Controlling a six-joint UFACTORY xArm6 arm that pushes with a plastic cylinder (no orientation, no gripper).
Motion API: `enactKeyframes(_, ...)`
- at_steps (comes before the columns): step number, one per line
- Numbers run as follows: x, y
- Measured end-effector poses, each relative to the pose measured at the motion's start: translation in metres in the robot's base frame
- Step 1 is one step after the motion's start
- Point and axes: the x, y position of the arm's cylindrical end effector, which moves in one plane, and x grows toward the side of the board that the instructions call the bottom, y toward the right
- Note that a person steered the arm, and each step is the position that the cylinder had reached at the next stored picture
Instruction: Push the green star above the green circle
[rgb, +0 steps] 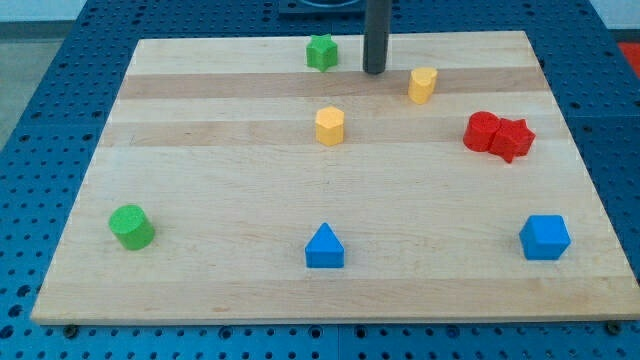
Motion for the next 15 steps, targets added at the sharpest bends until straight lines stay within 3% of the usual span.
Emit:
enactKeyframes(1, -0.028, -0.002)
enactKeyframes(3, -0.039, -0.051)
enactKeyframes(9, 0.012, -0.16)
enactKeyframes(15, 0.152, -0.235)
